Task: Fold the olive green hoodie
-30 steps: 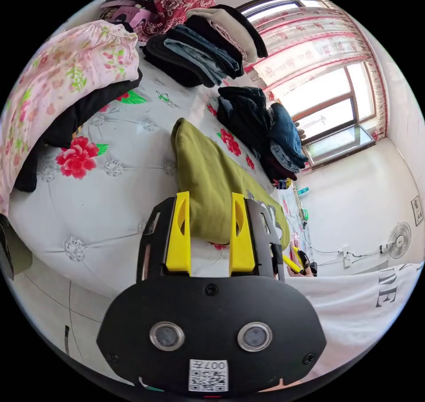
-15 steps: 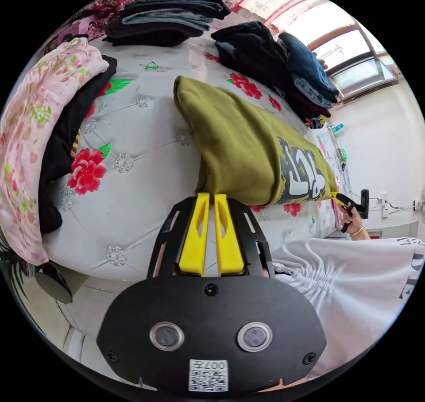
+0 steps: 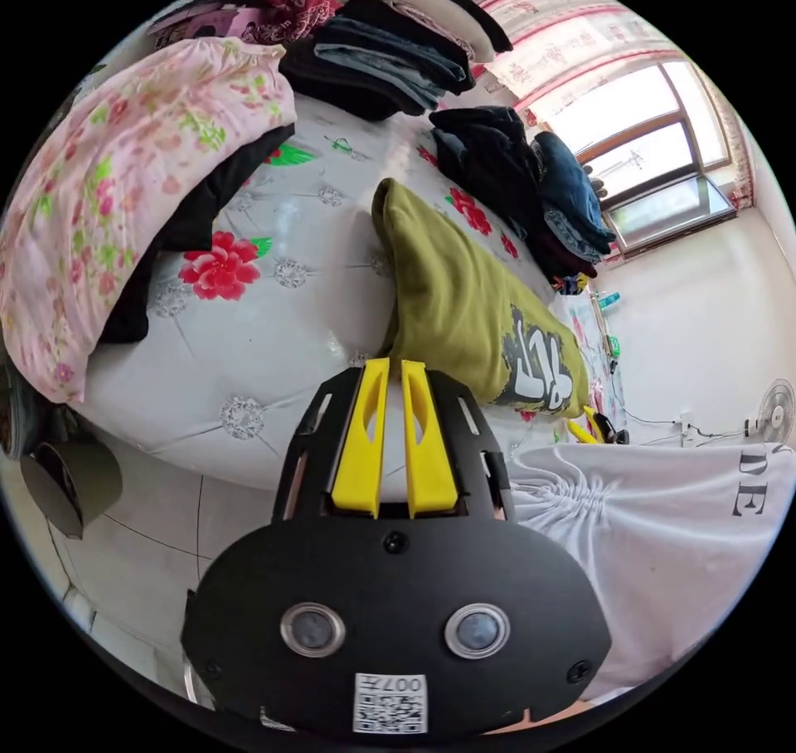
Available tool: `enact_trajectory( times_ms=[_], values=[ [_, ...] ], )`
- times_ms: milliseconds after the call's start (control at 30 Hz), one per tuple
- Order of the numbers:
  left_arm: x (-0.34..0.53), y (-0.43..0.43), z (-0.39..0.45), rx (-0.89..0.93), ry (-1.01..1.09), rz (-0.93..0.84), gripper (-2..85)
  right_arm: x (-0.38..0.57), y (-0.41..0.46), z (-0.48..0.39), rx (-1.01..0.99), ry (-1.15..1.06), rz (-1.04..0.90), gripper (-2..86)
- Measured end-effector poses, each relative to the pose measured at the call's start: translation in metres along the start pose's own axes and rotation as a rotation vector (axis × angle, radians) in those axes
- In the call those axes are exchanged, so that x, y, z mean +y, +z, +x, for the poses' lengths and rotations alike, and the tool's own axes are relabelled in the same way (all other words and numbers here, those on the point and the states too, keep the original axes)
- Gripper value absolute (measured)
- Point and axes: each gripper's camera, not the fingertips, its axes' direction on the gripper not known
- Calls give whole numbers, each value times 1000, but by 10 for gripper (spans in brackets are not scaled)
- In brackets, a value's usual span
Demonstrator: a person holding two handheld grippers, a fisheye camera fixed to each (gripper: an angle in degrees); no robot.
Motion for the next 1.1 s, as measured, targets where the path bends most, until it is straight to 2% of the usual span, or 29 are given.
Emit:
enact_trajectory(
  times_ms=[100,200,267,467,533,567,633,733,800,900,933,1000,1100],
  values=[
    [1,-14,-5,47,-30,51,35,12,17,15,-96,75,117,101],
    [-3,-12,-7,37,-26,40,44,7,48,25,-170,168,106,84],
    [-5,-12,-11,52,-39,38,48,3,55,13,-144,150,127,74],
    [1,-29,-32,50,-38,48,55,4,93,-140,25,-349,50,49],
    [5,-41,-50,62,-72,72,55,30,129,-221,116,-650,-30,47],
    [6,-44,-55,67,-80,79,55,40,141,-241,138,-733,-61,47],
    [10,-56,-73,84,-106,108,54,89,198,-308,209,-1033,-192,51],
    [12,-68,-95,105,-129,135,53,155,286,-355,235,-1297,-407,59],
    [14,-74,-108,118,-141,151,54,189,343,-358,236,-1371,-510,64],
    [15,-80,-132,134,-159,168,59,218,447,-322,239,-1322,-726,70],
    [15,-81,-142,148,-171,168,63,222,488,-298,267,-1249,-868,74],
    [14,-83,-157,177,-186,167,71,220,520,-277,279,-1121,-972,79],
    [12,-86,-179,204,-178,157,80,197,506,-287,96,-1036,-942,84]
  ],
)
